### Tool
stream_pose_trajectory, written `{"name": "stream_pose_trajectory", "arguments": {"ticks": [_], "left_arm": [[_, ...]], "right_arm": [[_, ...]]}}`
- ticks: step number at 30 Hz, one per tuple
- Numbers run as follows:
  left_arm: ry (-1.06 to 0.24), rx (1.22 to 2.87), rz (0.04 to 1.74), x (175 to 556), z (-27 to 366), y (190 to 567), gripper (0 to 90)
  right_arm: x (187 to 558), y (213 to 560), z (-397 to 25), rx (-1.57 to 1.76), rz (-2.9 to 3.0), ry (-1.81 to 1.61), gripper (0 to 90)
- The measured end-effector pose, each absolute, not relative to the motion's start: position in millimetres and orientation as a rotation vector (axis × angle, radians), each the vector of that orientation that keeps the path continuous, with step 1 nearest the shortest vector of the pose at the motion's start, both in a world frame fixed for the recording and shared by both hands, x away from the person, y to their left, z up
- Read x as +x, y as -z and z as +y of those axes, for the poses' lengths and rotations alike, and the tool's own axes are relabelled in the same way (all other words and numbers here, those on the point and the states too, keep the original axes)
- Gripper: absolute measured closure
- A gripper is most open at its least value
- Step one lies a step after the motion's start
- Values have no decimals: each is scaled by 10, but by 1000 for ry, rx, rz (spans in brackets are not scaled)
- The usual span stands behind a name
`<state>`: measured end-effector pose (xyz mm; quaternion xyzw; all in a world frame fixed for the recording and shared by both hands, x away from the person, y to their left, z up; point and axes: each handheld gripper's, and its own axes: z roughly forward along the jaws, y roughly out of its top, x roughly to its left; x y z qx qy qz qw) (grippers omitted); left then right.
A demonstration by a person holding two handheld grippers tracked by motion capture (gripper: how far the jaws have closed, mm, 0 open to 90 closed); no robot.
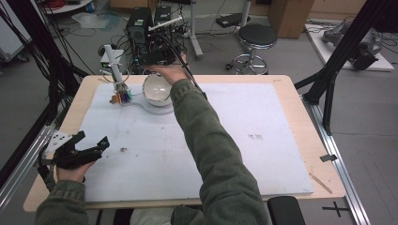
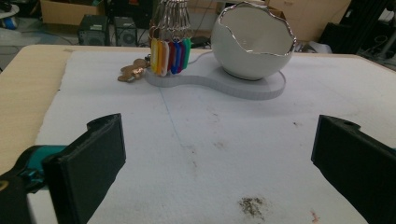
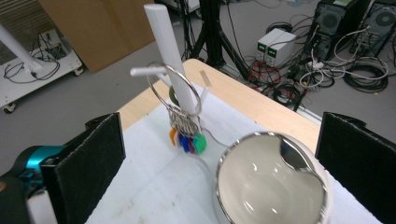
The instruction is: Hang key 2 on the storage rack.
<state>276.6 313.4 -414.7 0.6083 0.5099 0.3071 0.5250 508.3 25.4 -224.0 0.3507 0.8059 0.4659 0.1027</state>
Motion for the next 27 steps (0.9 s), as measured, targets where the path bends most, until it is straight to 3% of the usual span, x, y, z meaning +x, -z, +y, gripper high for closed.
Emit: {"name": "stream_pose_trajectory", "arguments": {"ticks": [27], "left_arm": [[-728,1459,1226,2772,3131,4150,34]], "right_arm": [[4685,2552,-828,1136,2279,-1388,6]]}}
